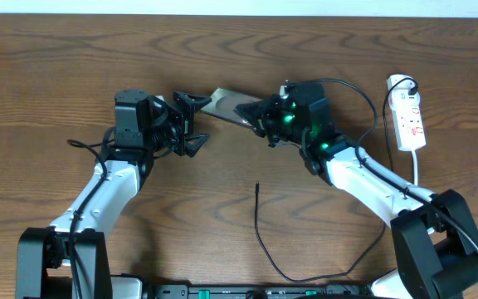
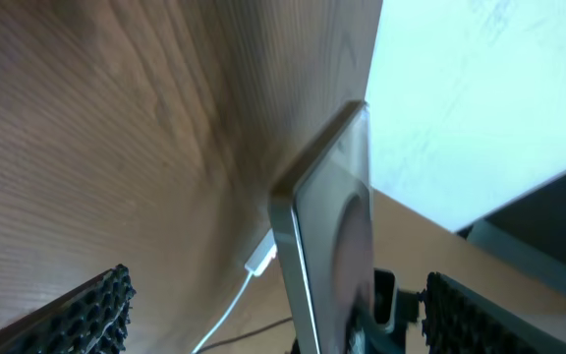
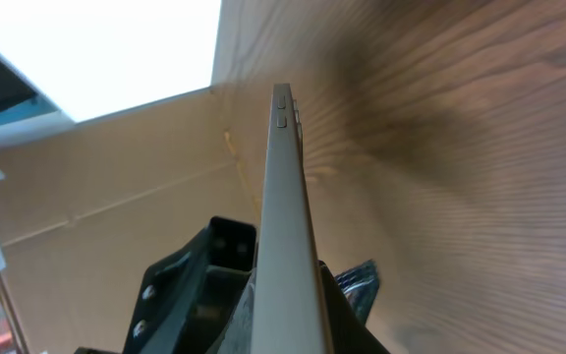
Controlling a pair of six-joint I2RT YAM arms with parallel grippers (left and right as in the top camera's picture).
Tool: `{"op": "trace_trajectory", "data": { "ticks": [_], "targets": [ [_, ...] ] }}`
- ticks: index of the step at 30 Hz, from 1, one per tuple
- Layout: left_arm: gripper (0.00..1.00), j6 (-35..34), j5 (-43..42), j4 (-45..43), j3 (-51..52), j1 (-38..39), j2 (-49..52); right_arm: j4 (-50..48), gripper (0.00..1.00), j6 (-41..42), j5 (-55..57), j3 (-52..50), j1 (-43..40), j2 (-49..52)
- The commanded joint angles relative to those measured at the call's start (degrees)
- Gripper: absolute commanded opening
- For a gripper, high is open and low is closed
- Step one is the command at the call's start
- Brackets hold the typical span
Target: Plug charger to phone and switch on socket
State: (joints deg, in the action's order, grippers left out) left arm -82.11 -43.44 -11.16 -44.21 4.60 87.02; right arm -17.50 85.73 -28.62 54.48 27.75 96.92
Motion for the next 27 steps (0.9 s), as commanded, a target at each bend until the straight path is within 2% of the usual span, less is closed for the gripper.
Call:
{"op": "trace_trajectory", "data": {
  "ticks": [1, 12, 19, 27],
  "targets": [
    [0.91, -0.28, 3.76, -0.33, 0.59, -0.13, 0.55, -2.34, 0.01, 1.11, 1.09, 0.63, 1.4, -0.26],
    [0.91, -0.11, 8.59, -0.87, 0.98, -0.13, 0.66, -3.32, 0.01, 1.97, 4.07, 0.63, 5.25, -0.26],
    [0.9, -1.05, 9.86, -4.85, 0.98, -0.13, 0.74, -3.32, 0.01, 13.14, 5.03, 0.63, 7.15, -0.26],
    [0.9, -2.29, 9.9, -4.83, 1.03, -0.13, 0.76, -3.28, 0.01, 16.55, 5.11, 0.63, 7.65, -0.26]
  ]
}}
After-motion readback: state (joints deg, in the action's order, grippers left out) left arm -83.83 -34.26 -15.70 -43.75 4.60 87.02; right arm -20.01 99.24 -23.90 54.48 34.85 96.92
